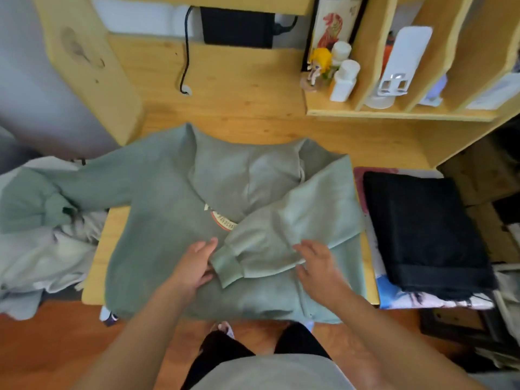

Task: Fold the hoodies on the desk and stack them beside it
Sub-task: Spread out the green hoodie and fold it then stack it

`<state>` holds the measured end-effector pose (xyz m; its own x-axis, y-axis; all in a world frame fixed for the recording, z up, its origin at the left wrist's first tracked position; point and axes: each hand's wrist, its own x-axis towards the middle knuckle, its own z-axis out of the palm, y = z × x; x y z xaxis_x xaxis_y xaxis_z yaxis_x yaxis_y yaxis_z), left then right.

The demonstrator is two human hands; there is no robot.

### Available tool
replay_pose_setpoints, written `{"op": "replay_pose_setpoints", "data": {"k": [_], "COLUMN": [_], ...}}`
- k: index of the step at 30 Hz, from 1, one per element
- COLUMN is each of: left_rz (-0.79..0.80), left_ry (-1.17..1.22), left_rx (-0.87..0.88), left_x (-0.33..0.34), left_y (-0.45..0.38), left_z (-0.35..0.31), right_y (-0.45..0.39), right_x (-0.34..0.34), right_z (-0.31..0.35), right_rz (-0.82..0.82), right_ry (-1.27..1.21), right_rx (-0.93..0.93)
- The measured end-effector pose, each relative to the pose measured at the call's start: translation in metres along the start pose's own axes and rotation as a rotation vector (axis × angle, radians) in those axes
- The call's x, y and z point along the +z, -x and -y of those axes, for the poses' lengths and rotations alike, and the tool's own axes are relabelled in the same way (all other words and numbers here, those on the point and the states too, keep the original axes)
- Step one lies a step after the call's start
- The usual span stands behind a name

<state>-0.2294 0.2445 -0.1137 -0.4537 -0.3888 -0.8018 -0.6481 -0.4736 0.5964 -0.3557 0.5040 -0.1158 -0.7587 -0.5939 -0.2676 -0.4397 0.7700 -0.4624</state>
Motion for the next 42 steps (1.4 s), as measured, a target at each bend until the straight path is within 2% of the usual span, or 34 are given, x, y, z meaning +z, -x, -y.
{"op": "replay_pose_setpoints", "data": {"k": [3,5,7,9,11,14,19,22,25,27,30,33,36,39,41,42], "left_rz": [-0.072,-0.008,0.032,-0.048,-0.153,-0.189,-0.43,-0.504,-0.59,-0.641,-0.758,-0.893,-0.833,-0.71,-0.714,-0.744], "left_ry": [-0.238,-0.231,-0.321,-0.521,-0.687,-0.746,-0.576,-0.547,-0.519,-0.506,-0.455,-0.423,-0.519,-0.538,-0.603,-0.714], "left_rx": [0.121,0.063,0.025,0.055,0.091,0.091,0.172,0.205,0.263,0.313,0.401,0.456,0.289,0.112,0.061,0.094], "left_x": [0.024,0.034,0.035,0.022,0.005,-0.008,0.01,0.015,0.02,0.024,0.028,0.027,0.02,0.018,0.024,0.028], "left_y": [0.002,0.011,0.02,0.018,0.016,0.002,0.018,0.03,0.038,0.041,0.039,0.036,0.025,0.017,0.017,0.018], "left_z": [0.0,0.0,0.006,0.016,0.021,0.024,0.013,0.019,0.023,0.02,0.015,0.007,0.016,0.025,0.026,0.027], "right_y": [-0.025,-0.043,-0.055,-0.058,-0.059,-0.074,-0.118,-0.145,-0.173,-0.197,-0.229,-0.236,-0.234,-0.236,-0.246,-0.25], "right_x": [-0.03,-0.045,-0.056,-0.064,-0.067,-0.075,-0.087,-0.093,-0.108,-0.116,-0.121,-0.112,-0.109,-0.108,-0.107,-0.108], "right_z": [-0.021,-0.034,-0.05,-0.061,-0.067,-0.074,-0.093,-0.107,-0.116,-0.119,-0.12,-0.122,-0.116,-0.113,-0.119,-0.122], "right_rz": [-0.07,-0.063,-0.038,-0.063,-0.156,-0.262,-0.042,0.051,0.13,0.147,0.157,0.147,0.082,-0.012,0.064,0.111], "right_ry": [0.014,-0.08,-0.143,-0.155,-0.083,0.017,0.171,0.306,0.315,0.221,0.02,-0.004,0.108,0.383,0.552,0.582], "right_rx": [0.21,0.378,0.498,0.52,0.462,0.372,0.239,0.087,-0.01,0.012,0.159,0.253,0.247,-0.043,-0.209,-0.194]}}
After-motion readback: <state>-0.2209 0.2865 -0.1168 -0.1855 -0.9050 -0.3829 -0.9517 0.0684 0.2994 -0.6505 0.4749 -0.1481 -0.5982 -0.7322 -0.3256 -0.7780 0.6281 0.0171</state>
